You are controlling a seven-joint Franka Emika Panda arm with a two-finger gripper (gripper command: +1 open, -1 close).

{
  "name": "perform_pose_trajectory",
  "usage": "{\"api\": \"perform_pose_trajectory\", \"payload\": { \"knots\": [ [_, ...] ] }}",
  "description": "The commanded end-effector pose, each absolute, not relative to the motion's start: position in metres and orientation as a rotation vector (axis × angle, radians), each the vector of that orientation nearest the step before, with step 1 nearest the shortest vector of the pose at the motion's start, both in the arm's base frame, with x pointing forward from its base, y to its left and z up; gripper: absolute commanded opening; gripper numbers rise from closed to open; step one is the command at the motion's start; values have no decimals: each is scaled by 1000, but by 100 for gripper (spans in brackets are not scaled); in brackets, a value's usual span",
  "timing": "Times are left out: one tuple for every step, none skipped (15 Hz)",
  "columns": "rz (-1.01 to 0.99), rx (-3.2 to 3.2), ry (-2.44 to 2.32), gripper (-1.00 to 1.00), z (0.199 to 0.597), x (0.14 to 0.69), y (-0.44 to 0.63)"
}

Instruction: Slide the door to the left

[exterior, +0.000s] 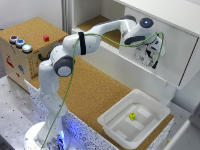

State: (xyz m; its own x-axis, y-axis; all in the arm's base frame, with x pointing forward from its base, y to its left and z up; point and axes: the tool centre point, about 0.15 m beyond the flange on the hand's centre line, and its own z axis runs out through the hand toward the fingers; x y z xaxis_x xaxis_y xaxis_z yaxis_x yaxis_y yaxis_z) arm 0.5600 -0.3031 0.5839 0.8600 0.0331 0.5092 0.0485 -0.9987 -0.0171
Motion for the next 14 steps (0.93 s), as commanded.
{"api": "perform_pose_trajectory", "payload": {
  "knots": [
    [-934,-3056,15,-100,556,572,-296],
    [-947,-3068,34,-100,550,570,-291],
    [-961,-3081,34,-100,545,567,-286],
    [-974,-3089,46,-100,542,563,-280],
    [-1000,-3100,46,-100,539,559,-274],
    [-1018,-3101,61,-100,537,555,-267],
    [-1012,-3094,84,-100,535,553,-263],
    [-1036,-3104,77,-100,533,549,-258],
    [-1043,-3103,78,-100,532,546,-254],
    [-1056,-3103,75,-100,530,544,-250],
    [-1049,-3101,74,-100,529,542,-247],
    [-1051,-3098,73,-100,529,540,-243],
    [-1080,-3100,63,-100,529,539,-238],
    [-1092,-3100,59,-100,528,538,-234]
  ]
}}
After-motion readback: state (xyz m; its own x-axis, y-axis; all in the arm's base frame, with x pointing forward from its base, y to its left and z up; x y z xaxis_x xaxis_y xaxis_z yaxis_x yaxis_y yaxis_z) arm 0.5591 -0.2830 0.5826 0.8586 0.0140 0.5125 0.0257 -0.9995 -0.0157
